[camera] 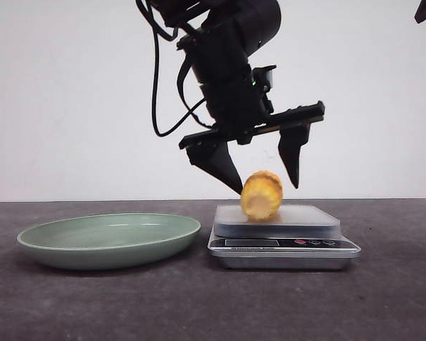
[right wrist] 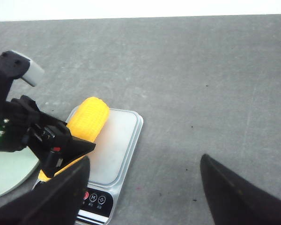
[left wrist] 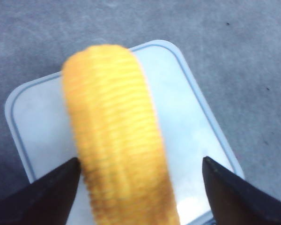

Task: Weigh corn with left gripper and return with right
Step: 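Carry the corn over the scale and release it onto the scale pan, then lower the right gripper around the corn on the scale and grasp it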

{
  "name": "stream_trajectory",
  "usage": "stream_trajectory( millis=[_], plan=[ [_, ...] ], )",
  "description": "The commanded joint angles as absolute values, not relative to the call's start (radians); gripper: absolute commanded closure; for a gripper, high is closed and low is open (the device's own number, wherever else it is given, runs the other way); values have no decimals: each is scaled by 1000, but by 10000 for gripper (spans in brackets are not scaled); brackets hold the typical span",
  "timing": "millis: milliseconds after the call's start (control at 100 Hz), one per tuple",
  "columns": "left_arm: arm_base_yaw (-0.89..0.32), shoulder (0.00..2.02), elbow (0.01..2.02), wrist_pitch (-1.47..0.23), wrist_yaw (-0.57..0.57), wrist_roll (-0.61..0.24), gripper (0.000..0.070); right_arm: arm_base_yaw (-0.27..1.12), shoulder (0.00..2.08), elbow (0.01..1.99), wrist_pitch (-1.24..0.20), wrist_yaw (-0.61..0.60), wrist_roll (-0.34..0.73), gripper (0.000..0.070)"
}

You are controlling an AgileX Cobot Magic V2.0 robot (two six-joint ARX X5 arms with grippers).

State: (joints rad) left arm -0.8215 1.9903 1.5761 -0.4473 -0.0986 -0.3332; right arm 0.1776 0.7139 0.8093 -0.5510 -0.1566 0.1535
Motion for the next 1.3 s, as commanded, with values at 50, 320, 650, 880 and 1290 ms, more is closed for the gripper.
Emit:
stream_trajectory(
  millis=[50,320,650,880,1290],
  plan=[
    [-839,1901,1633,-446,-107,-286,184,181,717,830,-539,-156,143,230],
    [-843,1514,1637,-555,-247,-193,185,194,733,831,-477,-187,159,229],
    [-924,1048,1637,-811,-593,-136,186,379,922,833,-315,-171,228,203],
    [-938,828,1637,-1050,-779,-211,186,511,1134,863,-202,-123,258,200],
    [-937,648,1622,-1453,-775,-521,186,601,1521,1098,-202,-11,266,118]
  ],
)
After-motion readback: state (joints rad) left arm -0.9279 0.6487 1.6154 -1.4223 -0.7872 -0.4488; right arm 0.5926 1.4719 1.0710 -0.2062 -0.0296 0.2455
